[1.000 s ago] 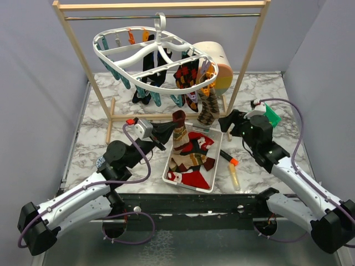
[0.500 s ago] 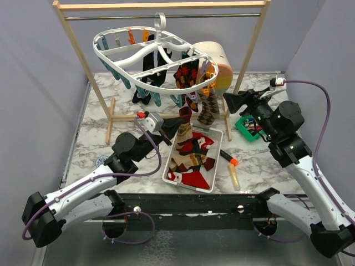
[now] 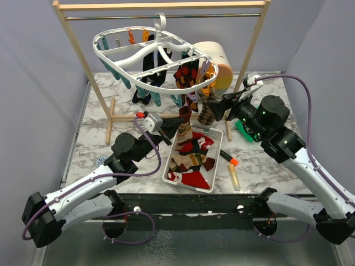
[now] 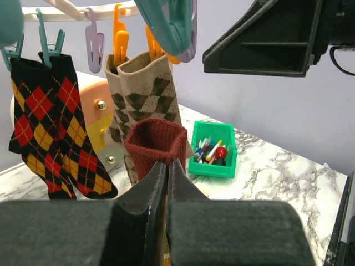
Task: Clip the socks to the hanger
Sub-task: Open the clamp at the hanger.
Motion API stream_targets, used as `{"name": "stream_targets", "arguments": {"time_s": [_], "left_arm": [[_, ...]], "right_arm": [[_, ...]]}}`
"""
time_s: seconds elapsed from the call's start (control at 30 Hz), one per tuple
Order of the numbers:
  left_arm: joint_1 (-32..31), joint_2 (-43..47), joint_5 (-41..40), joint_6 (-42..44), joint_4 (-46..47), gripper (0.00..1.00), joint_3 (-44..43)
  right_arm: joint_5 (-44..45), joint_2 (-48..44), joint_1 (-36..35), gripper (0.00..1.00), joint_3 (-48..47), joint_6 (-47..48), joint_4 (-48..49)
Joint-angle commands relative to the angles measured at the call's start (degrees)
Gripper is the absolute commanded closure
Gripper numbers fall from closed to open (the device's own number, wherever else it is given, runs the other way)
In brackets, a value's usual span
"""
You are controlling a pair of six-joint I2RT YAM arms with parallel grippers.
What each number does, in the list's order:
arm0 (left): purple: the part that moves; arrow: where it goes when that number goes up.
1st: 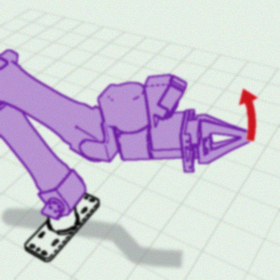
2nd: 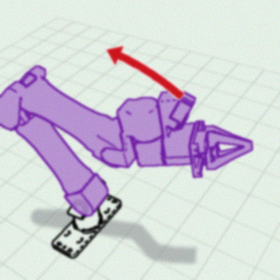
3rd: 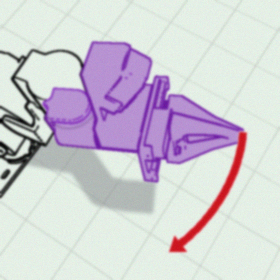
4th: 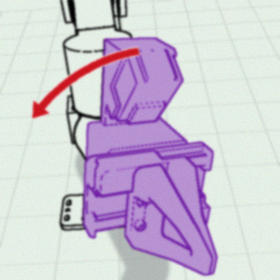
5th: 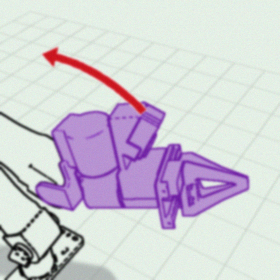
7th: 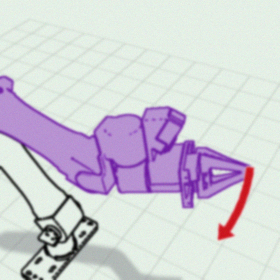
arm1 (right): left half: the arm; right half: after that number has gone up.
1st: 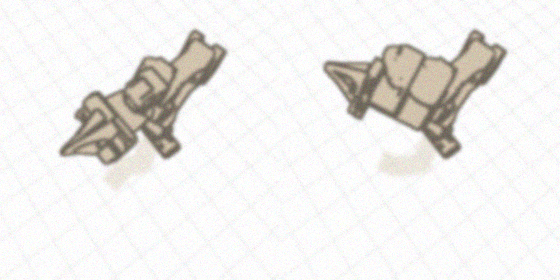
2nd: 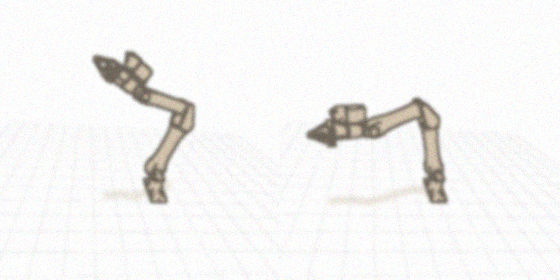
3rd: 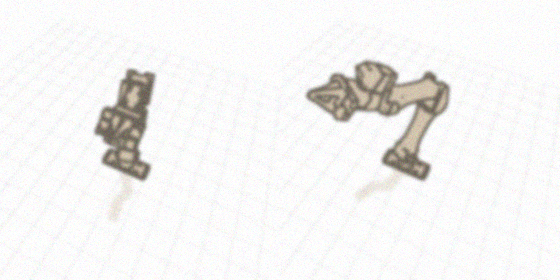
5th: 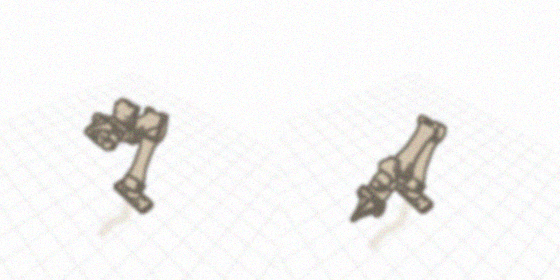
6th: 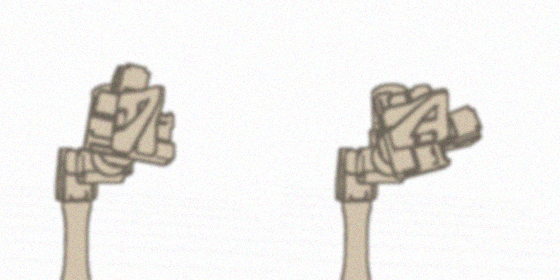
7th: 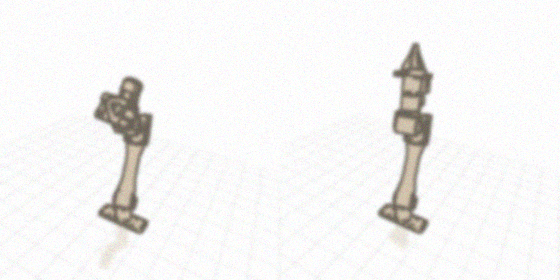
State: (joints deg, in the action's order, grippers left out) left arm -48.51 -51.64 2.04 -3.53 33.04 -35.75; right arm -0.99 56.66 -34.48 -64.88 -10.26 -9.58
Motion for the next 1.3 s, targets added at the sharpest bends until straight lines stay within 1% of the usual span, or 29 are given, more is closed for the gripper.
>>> {"name": "stream_targets", "arguments": {"time_s": [0.0,0.17,0.47,0.6,0.73,0.83,1.0,1.27], "left_arm": [[-0.3,0.8,-0.5,0.2,1.6,1.00,0.8],[-0.3,1.4,-0.8,-0.2,1.6,1.00,1.2],[-0.3,2.1,-1.0,-0.6,1.6,1.00,1.6],[-0.3,2.4,-1.0,-0.8,1.6,1.00,1.9],[-0.3,2.7,-1.1,-1.1,1.6,1.00,2.3],[-0.3,2.9,-1.1,-1.2,1.6,1.00,2.5],[-0.3,3.3,-1.3,-1.2,1.6,1.00,2.8],[-0.3,3.3,-1.5,-1.2,1.6,1.00,2.8]], "right_arm": [[9.9,1.3,-5.2,0.25,-3.1,4.4,-2.8],[15.0,2.6,-6.9,0.25,-3.8,5.1,-1.0],[13.8,6.4,-8.3,0.26,-7.2,5.1,0.8],[14.7,7.2,-9.8,0.26,-8.1,5.5,1.1],[17.1,7.4,-11.8,0.26,-7.8,6.3,1.7],[20.5,7.2,-13.6,0.26,-6.7,7.7,3.0],[24.8,6.7,-14.3,0.26,-4.8,8.7,5.3],[25.2,8.5,-14.7,0.26,-6.1,8.3,7.2]]}}
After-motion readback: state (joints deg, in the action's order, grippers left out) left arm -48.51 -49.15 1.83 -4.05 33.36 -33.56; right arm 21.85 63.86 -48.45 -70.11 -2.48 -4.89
